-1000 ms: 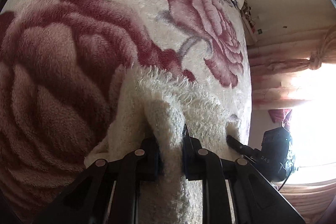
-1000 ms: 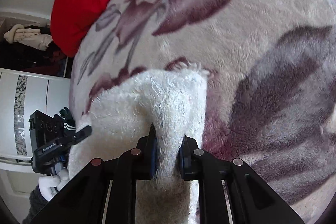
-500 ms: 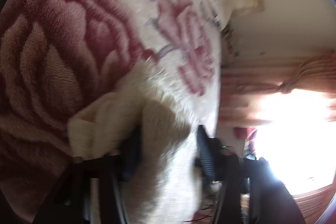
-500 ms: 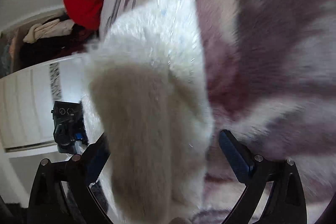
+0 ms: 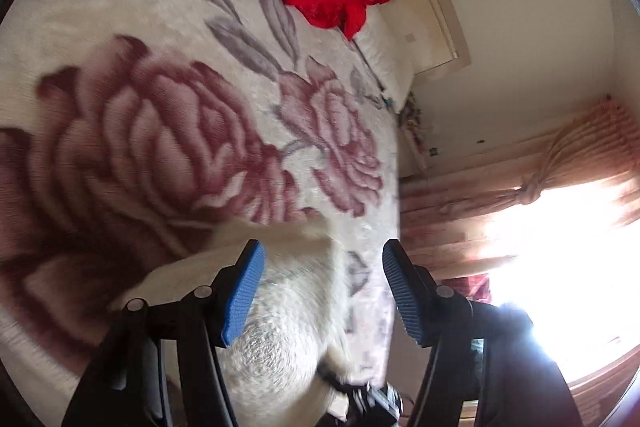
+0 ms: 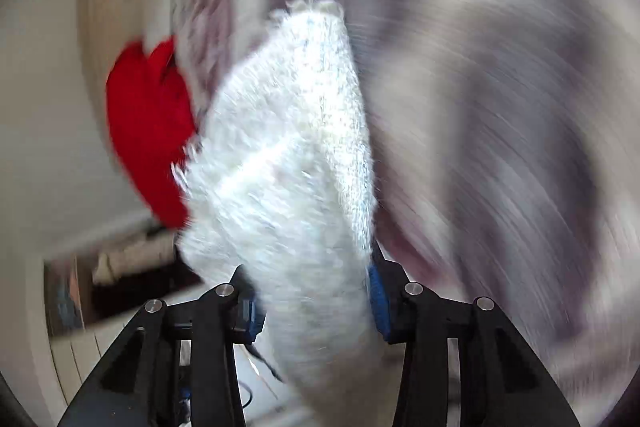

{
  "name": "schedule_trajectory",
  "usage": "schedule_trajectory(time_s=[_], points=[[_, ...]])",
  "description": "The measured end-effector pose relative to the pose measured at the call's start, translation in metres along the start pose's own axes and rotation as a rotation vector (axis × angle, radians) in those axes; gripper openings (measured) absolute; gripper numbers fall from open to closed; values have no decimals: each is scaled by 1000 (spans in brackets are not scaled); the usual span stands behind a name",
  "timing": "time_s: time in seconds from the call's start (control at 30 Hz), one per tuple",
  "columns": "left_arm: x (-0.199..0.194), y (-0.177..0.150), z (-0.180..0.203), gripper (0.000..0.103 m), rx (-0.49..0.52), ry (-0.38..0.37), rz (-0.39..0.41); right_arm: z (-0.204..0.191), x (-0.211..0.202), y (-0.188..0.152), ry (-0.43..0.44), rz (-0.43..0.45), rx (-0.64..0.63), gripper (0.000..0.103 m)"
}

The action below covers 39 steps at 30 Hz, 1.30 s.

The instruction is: Fold large clothes

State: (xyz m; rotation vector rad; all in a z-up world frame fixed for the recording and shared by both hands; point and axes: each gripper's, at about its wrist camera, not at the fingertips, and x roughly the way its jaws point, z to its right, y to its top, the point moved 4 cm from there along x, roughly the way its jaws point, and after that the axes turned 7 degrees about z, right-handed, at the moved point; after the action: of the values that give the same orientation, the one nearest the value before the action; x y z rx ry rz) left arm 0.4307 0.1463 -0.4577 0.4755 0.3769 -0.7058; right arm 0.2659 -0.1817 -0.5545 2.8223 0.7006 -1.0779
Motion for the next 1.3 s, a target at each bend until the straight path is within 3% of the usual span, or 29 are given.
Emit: schedule_trajectory(time_s=[0.07,0.1,0.13,0.2,0.27,0.37,0.43,0.5,0.6,0.73,0.83,0.9,0.97,1.03,1.13,1.2,1.23,1.3], points=[[-10,-12,-1,59,46,51,-8,21,-11,-26,-15,-23,21,46],[-13,-19,-3,59,58,72,-14,25,-12,-32,-23,-46,10,52],[-11,-25,-6,59,59,75,-25,26,-15,-34,-60,-98,-15,60],[-10,-47,-19,59,48,132,-52,23,-15,-31,-121,-190,-56,60],[-8,-66,-28,59,62,180,-67,11,-25,-18,-242,-242,-180,61],[-5,-100,-43,59,99,288,-85,-34,-48,6,-340,-266,-424,62],[0,-120,-53,59,94,333,-90,-68,-54,15,-338,-282,-554,71],[2,-131,-60,59,74,350,-76,-106,-46,19,-351,-314,-713,72],[5,-139,-70,59,15,331,-38,-162,0,9,-280,-444,-944,79],[10,-145,-80,59,-29,334,5,-190,99,-15,-273,-589,-1258,91],[9,-146,-81,59,-56,328,28,-195,147,-33,-320,-762,-1281,91],[8,-149,-82,59,-67,328,36,-198,155,-51,-340,-805,-1347,89],[9,-150,-82,59,-83,329,47,-204,153,-64,-347,-768,-1435,71],[11,-150,-84,59,-105,323,59,-200,150,-67,-394,-745,-1478,21],[13,-147,-80,59,-109,292,63,-204,156,-59,-410,-675,-1438,19],[15,-146,-80,59,-98,311,53,-202,159,-52,-396,-735,-1408,23],[15,-146,-81,60,-99,305,48,-203,161,-44,-377,-804,-1337,35],[11,-148,-85,60,-108,281,51,-212,155,-16,-382,-787,-1267,61]])
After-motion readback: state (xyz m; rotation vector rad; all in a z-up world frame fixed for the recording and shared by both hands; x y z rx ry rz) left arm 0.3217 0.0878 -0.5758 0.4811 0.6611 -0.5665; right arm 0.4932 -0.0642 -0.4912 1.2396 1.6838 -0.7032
